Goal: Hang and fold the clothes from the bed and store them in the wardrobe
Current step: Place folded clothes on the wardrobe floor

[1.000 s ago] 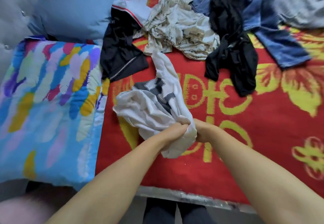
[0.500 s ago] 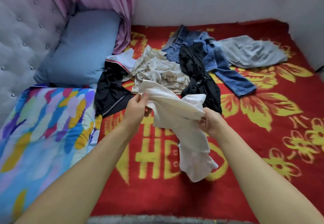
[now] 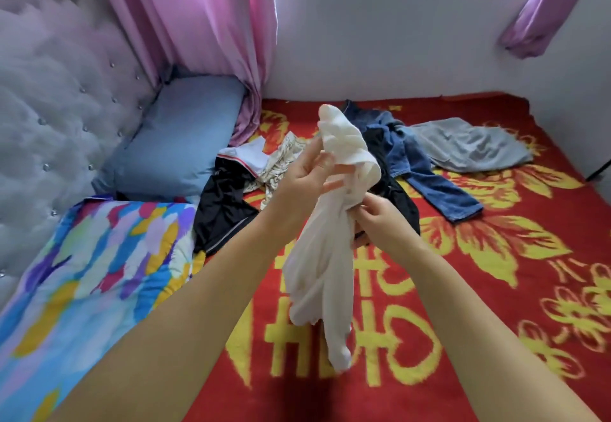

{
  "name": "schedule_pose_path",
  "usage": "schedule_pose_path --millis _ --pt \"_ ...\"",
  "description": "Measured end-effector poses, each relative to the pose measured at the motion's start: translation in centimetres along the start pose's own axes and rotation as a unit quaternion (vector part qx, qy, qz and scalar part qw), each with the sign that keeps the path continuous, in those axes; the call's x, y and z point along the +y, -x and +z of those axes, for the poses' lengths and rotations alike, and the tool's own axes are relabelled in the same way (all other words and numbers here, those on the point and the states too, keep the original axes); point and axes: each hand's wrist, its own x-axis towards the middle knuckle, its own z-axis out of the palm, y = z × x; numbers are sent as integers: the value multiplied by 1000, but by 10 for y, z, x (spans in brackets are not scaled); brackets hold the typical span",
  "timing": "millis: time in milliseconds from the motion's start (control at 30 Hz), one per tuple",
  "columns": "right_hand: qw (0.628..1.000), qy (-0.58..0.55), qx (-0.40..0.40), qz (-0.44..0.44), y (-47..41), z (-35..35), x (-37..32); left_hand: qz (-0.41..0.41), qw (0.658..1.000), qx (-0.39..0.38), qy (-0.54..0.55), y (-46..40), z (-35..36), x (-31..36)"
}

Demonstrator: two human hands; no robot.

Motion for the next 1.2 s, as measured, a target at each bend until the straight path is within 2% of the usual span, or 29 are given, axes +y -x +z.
schedule_pose_path --millis 67,133,233,333,400,433,533,600,667,800,900,967,1067,1200 --pt "997 -61 25 -32 0 -8 -15 -20 997 53 -46 3 -14 -9" --pt "983 -173 38 -45 -1 -13 -27 -66 990 80 -99 20 -25 -32" --pt "949 -314 23 -35 -5 -16 -44 -127 980 -2 -154 52 -27 -69" --pt "925 -379 23 -26 -9 -13 -52 -174 950 -111 -233 67 -23 -85" --pt "914 -403 13 -32 -9 -11 -54 -174 935 -116 -285 68 -22 -86" --pt "914 -405 2 -35 -10 -9 -55 -158 932 -89 -312 67 -22 -87" --pt "925 -375 -15 -55 -10 -8 -63 -61 935 59 -343 56 -21 -75" --pt "933 -352 -32 -68 -9 -12 -65 17 932 113 -344 45 -19 -56" --pt "946 -313 -44 -72 -6 -17 -65 67 932 92 -344 36 -14 -36" --pt "968 -247 19 -38 1 -27 -69 82 956 48 -277 34 6 -11" --pt "960 -274 -15 -52 5 -31 -75 27 969 -15 -245 35 21 -5" --pt "965 -243 -52 -87 9 -31 -77 22 940 -49 -337 33 27 -8" --pt "964 -200 -116 -128 15 -40 -81 81 904 -11 -421 31 19 -4" --pt "986 -24 -89 -142 16 -64 -85 158 864 13 -478 29 -6 19"
